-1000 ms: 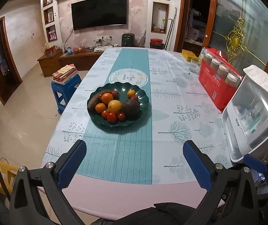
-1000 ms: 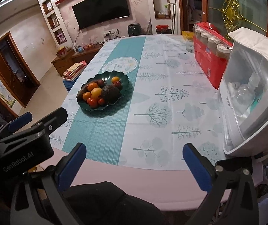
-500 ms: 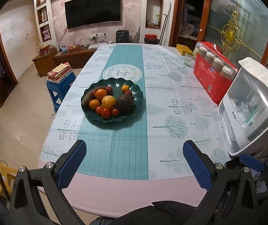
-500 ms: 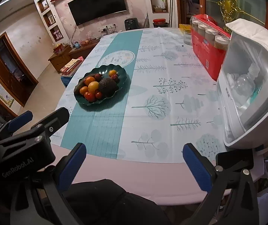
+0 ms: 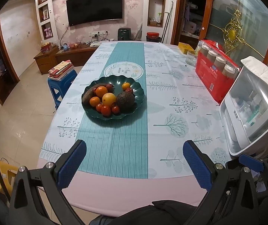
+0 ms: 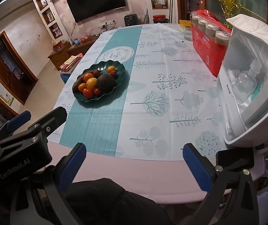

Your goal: Organize fruits

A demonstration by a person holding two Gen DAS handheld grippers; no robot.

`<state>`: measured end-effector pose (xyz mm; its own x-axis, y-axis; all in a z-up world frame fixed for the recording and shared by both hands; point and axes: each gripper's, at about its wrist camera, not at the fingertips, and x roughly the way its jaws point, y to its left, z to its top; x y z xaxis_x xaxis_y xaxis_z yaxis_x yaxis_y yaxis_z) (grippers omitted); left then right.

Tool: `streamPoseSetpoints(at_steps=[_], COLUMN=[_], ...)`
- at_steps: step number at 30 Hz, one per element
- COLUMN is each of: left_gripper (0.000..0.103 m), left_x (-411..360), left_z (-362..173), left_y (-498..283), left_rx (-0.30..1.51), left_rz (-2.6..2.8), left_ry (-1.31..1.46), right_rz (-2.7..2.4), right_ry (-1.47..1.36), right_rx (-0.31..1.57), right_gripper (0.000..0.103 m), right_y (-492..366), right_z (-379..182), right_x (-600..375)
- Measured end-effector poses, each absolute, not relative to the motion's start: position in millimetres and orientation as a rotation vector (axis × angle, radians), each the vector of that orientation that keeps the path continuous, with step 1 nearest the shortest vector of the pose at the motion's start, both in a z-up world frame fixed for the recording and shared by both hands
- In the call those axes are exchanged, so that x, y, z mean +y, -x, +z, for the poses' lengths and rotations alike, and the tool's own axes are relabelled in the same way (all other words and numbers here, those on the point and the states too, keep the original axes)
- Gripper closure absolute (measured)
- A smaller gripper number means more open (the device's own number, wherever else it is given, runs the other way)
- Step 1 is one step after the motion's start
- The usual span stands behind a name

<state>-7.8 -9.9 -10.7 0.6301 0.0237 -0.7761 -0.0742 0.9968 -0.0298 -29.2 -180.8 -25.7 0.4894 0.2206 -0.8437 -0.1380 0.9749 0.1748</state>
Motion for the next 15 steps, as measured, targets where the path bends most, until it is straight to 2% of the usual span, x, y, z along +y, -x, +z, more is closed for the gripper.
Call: streamPoseSetpoints(at_steps=[15], left_gripper=[0.001], left_x=[-18.7], left_z=[-16.2], left_y=[-2.1], left_rx=[0.904], left_rz=[0.060], left_ry=[0.060], right_rz=[0.223], right_ry=[-0.083], right_rx=[1.057], right_gripper=[0.000], right_y=[19.4], right_z=[-31.8], right_x=[-188.5])
